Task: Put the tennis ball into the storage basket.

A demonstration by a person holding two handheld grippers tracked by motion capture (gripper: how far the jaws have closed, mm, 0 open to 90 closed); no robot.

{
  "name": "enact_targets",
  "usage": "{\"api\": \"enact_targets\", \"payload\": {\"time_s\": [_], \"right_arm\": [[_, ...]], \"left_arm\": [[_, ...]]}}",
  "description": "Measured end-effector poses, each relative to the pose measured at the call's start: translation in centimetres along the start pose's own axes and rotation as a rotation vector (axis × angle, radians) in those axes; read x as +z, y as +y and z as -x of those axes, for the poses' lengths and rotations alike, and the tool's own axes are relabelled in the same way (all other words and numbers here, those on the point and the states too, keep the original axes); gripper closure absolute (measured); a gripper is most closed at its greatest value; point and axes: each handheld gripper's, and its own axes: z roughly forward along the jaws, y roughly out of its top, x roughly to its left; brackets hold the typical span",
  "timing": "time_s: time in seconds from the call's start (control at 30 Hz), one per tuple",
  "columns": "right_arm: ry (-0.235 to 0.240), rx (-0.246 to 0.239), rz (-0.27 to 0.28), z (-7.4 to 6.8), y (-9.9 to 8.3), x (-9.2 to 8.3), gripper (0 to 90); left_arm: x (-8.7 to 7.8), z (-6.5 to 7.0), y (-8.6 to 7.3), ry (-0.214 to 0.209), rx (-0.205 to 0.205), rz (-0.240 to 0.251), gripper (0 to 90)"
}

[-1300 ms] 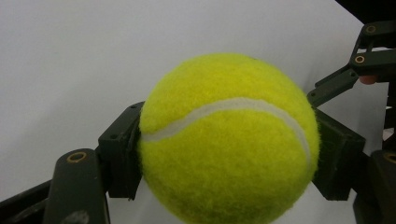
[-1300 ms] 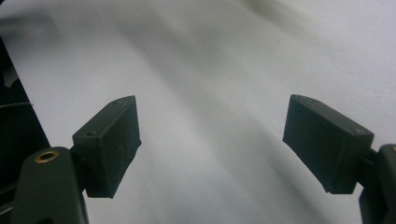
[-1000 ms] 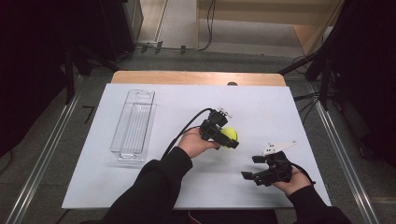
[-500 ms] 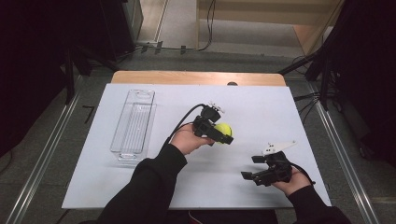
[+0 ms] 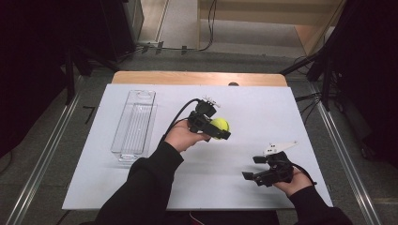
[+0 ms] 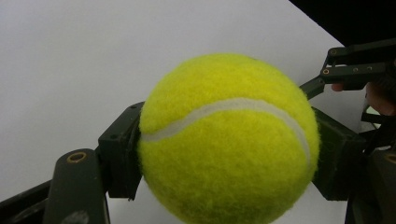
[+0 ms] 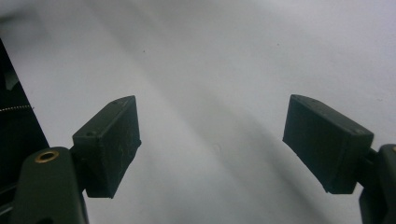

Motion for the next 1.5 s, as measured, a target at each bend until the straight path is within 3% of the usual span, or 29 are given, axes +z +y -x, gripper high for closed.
{"api": "enact_targets", "payload": {"time_s": [0.6, 1.5], "right_arm": [[-0.003, -0.001, 0.009, 0.1, 0.0, -0.2, 16.9], [-0.006, -0.004, 0.009, 0.0, 0.0, -0.3, 16.8]], "left_arm": [[-2.2, -0.2, -0.1, 0.003, -0.024, 0.001, 26.4], [-4.4, -2.3, -0.2, 0.041, -0.060, 0.014, 26.4]]}}
